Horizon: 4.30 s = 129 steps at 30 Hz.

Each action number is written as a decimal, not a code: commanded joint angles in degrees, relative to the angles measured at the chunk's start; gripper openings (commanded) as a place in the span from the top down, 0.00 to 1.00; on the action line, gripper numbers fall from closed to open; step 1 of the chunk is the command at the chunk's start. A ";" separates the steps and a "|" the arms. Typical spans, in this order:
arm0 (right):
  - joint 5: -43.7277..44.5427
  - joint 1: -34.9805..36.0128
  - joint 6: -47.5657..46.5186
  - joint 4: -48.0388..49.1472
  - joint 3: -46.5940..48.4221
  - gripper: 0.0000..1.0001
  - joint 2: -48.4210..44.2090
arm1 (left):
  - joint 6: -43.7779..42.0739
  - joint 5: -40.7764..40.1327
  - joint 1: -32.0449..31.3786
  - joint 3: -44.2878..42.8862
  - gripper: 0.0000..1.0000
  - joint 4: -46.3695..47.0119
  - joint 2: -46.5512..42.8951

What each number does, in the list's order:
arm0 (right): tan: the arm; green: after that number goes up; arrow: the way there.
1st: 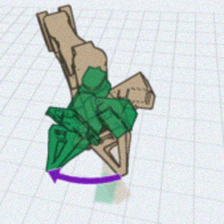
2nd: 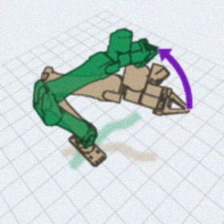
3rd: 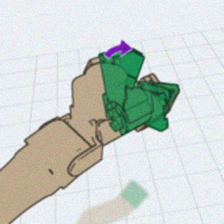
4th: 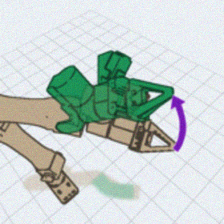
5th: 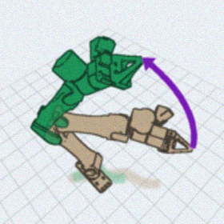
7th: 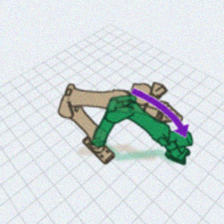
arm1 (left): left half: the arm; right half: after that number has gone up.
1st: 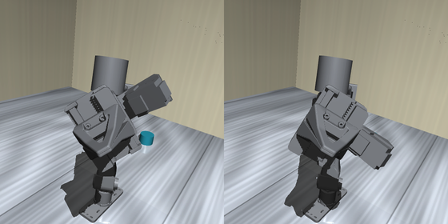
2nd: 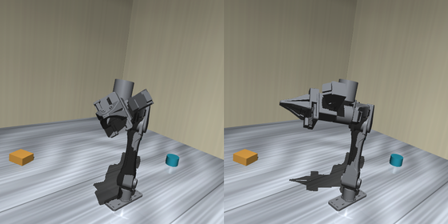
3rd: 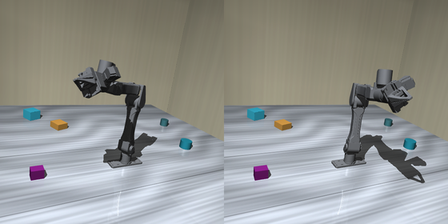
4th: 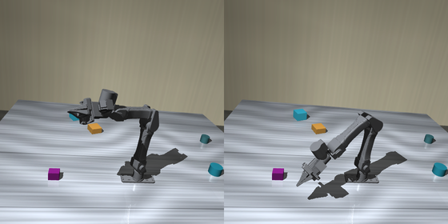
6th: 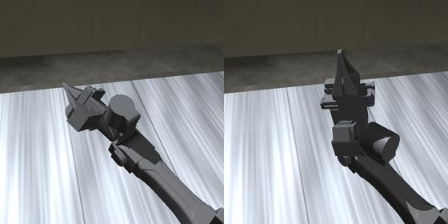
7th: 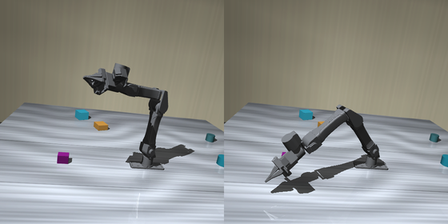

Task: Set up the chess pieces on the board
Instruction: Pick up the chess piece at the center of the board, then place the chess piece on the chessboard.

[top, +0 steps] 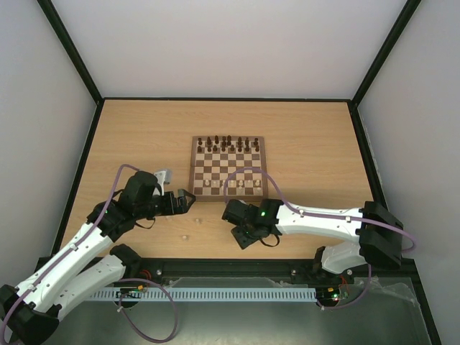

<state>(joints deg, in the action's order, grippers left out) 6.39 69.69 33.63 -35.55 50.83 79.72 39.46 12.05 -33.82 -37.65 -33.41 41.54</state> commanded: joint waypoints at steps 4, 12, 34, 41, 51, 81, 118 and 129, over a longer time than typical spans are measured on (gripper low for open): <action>-0.56 0.82 -0.05 -0.04 -0.08 0.47 1.56 | 0.33 1.12 -0.15 0.48 0.01 0.58 -1.10; 1.68 2.29 1.02 -0.64 1.97 0.55 4.77 | 0.44 1.12 -0.19 0.64 0.01 0.24 -1.12; 3.23 2.32 0.18 -2.96 5.98 0.79 9.22 | -0.04 1.12 -0.46 0.44 0.01 -0.69 -1.68; 2.91 2.47 0.30 -2.88 5.40 0.71 9.67 | -0.20 1.22 -0.47 0.48 0.01 -0.47 -1.20; 2.84 3.20 0.71 -3.32 5.10 0.74 9.35 | -0.17 1.22 -0.47 0.58 0.01 -0.59 -1.56; 7.48 -5.92 -6.81 -12.25 21.42 0.88 11.18 | 2.65 3.61 -0.63 4.12 0.01 4.34 -4.09; 3.50 -19.78 -14.05 -9.88 33.69 0.89 25.14 | 1.69 4.73 -0.76 2.80 0.01 4.93 -6.32; 3.17 -20.79 -14.82 -9.23 34.32 0.90 25.83 | 1.25 4.91 -0.72 2.66 0.01 6.37 -4.20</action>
<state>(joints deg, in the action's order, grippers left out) 10.11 49.60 19.70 -43.53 84.05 105.01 41.39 15.99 -34.44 -34.33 -28.84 36.77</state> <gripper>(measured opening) 0.141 0.993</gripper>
